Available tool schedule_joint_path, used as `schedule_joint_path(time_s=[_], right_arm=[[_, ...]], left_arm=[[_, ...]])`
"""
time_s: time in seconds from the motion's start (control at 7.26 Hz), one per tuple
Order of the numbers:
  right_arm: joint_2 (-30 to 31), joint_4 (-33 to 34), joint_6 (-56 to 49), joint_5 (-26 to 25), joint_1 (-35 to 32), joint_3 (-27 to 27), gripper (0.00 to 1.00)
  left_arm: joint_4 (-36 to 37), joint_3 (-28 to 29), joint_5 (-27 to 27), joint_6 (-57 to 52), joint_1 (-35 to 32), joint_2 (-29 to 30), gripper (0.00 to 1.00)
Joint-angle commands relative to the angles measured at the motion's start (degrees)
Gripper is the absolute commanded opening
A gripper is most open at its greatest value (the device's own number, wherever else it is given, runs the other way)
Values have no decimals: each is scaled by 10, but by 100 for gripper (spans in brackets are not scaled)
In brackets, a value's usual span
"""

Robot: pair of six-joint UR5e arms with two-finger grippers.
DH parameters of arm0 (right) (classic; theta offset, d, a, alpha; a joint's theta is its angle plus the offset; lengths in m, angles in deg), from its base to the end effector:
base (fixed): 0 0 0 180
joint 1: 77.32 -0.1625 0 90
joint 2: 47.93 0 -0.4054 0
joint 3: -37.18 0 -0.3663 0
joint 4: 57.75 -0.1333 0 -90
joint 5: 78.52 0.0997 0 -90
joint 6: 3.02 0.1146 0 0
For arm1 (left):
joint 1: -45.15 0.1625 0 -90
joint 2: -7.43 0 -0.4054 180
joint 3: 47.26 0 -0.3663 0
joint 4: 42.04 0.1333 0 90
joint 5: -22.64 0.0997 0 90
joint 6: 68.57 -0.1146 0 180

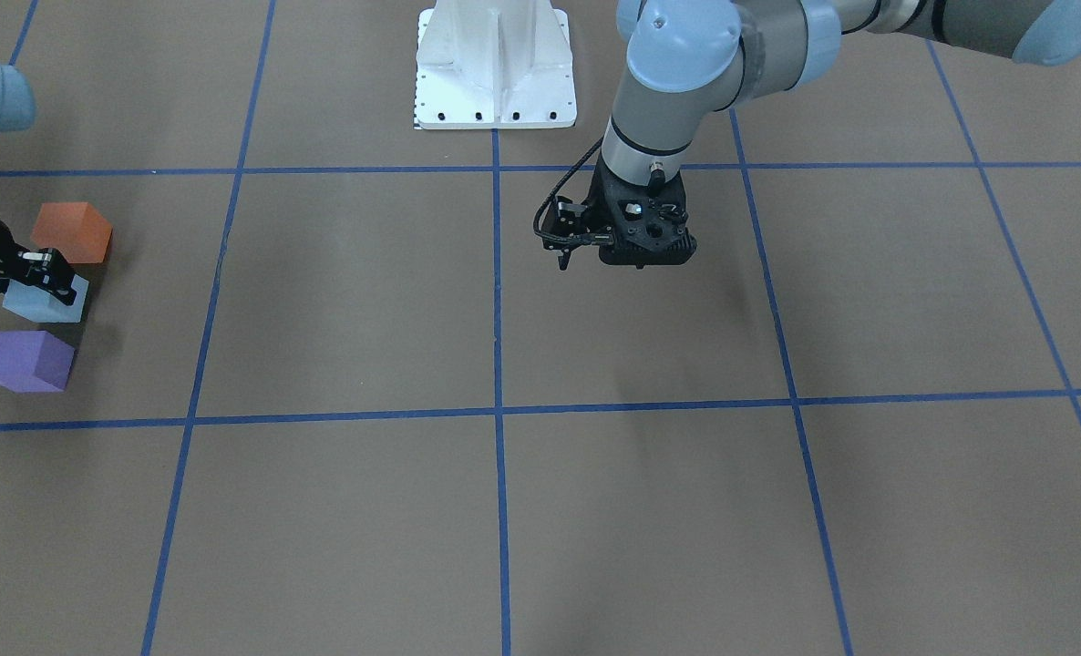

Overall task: Place blue block between orange and purple blocks
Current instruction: 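Lower the light-blue cube between the purple and orange cubes and open the right gripper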

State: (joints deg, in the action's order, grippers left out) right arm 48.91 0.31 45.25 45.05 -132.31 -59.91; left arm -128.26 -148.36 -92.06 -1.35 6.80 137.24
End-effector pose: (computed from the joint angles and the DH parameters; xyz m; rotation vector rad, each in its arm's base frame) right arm -0.2028 -0.4114 0.5911 0.0287 -0.7878 0.0548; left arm 0.4447 -0.4608 0.1874 0.0617 0.9026 -0.0757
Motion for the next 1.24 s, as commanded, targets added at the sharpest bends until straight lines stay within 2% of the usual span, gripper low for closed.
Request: schedule_joint_path(time_s=[0.0, 0.28, 0.41, 0.55, 0.69, 0.83, 0.96, 1.1], right_arm=[[0, -7, 2, -3, 3, 0, 99], [5, -8, 1, 3, 0, -17, 100], [43, -7, 0, 3, -7, -73, 100], [81, -6, -7, 7, -55, -111, 100], [92, -3, -16, 46, -116, -127, 100], [91, 4, -66, 104, -193, -119, 100], [88, 53, -167, 118, -254, -112, 100], [69, 145, -269, 119, -298, -114, 100]], left_arm=[[0, 0, 1, 0, 2, 0, 100], [1, -8, 1, 0, 2, -2, 100], [10, -41, 1, -2, -10, -10, 100], [33, -91, -2, -11, -35, -52, 100], [48, -157, -3, -70, -58, -111, 100], [52, -214, -7, -150, -98, -193, 100], [48, -240, -48, -275, -160, -278, 100], [46, -232, -126, -401, -257, -333, 100]])
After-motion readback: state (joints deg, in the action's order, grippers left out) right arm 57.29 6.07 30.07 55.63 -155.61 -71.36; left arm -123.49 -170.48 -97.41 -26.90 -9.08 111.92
